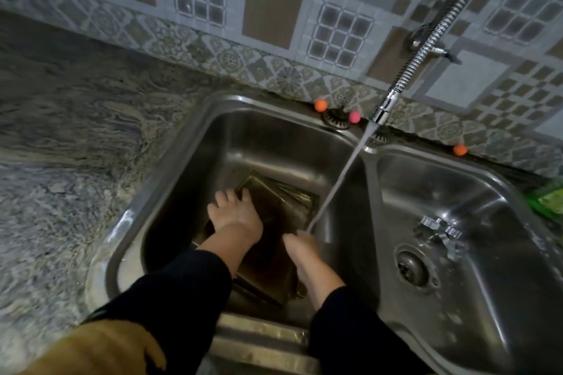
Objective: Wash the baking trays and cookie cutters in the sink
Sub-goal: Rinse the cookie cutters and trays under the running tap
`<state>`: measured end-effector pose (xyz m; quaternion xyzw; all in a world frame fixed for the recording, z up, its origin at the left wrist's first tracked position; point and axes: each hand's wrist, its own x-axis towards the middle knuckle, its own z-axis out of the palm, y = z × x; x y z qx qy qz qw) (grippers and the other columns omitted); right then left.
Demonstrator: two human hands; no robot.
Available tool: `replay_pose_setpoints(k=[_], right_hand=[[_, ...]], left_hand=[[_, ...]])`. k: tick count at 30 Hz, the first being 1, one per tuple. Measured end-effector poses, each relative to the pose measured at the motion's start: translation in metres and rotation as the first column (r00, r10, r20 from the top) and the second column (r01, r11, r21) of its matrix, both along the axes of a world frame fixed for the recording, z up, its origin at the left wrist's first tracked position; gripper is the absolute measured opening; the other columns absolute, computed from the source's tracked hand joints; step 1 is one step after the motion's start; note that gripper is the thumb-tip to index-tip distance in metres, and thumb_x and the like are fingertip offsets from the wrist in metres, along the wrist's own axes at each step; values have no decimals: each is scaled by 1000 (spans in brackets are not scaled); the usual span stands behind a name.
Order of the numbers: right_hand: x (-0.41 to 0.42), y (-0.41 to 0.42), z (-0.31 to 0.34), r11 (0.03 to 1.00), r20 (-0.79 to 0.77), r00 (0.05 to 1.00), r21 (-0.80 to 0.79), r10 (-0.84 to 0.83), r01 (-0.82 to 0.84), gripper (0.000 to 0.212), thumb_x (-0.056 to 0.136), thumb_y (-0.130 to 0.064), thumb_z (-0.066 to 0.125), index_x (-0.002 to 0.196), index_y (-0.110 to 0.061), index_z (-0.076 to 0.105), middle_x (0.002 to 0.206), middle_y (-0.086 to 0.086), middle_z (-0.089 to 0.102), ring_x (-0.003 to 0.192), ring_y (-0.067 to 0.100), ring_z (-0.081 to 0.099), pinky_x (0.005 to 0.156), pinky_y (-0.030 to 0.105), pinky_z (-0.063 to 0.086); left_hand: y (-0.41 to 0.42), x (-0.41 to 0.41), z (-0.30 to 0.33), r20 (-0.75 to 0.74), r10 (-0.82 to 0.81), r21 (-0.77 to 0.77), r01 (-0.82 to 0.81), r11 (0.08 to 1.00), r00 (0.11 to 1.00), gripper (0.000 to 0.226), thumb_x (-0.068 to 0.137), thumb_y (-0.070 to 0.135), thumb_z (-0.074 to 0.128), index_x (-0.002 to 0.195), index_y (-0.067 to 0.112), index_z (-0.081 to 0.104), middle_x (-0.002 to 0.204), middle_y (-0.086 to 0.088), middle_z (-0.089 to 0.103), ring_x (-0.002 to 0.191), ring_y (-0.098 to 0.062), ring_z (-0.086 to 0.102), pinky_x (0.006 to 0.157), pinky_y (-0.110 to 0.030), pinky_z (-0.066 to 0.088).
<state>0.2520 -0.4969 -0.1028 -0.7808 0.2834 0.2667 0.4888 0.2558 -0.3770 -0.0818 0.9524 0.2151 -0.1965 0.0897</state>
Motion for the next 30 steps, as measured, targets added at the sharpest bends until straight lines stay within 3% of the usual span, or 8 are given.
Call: replay_pose_setpoints(k=[5,9,12,14,18,24,28,30], right_hand=[[1,-9,8,982,81,986,135,-145,133,38,97,-28,51,135,-23,49,133,4,54,118,22,52,94,34,42],[3,-20,25,988,181,979,143,-90,65,42,98,-42,44,138,-32,42,136,2,50,122,23,49,94,39,41],[5,-30,39,987,181,981,155,-65,37,49,99,-48,35,144,-29,36,140,6,49,128,27,46,101,42,38],[3,-37,44,989,240,968,144,-67,33,51,99,-50,32,143,-25,40,138,7,51,127,26,47,100,39,38],[-4,-50,53,995,427,904,82,10,-50,55,98,-52,30,145,-24,37,145,3,45,134,20,40,103,31,32],[-15,-65,70,988,645,758,34,95,-152,47,99,-45,33,145,-35,34,147,-4,43,126,2,37,96,19,29],[-8,-76,79,1000,731,682,-20,24,-14,51,97,-47,36,147,-34,33,148,-3,41,135,13,38,98,18,28],[-4,-80,80,1000,746,666,-12,4,8,53,97,-48,38,147,-34,32,149,-3,40,136,14,37,100,19,27]], left_hand=[[2,1,14,51,23,25,-24,999,998,53,93,40,47,141,20,38,136,-14,42,121,-33,40,93,-39,38],[0,-8,11,5,33,-97,-33,995,999,58,97,49,37,148,24,27,144,-17,32,131,-36,31,101,-45,34],[-12,-14,8,-64,-91,-123,83,989,994,64,96,61,24,153,35,11,160,-12,8,145,-39,9,113,-58,11],[-25,-17,4,-20,-266,-222,255,941,964,59,97,59,17,151,41,4,161,3,-7,147,-30,-10,111,-64,-11],[-51,-12,-3,153,-330,-466,362,807,931,55,100,54,18,151,42,0,160,14,-11,146,-15,-15,114,-60,-9],[-82,18,21,495,-290,-334,488,806,819,54,101,52,16,152,40,3,161,13,-3,147,-10,-10,118,-52,-8],[-67,33,25,490,-286,-208,429,879,824,54,101,49,12,153,35,6,162,5,0,148,-15,-5,120,-43,-4],[-51,28,24,450,-405,44,434,900,796,57,100,50,8,153,32,5,162,1,-2,148,-19,-7,118,-46,-9]])
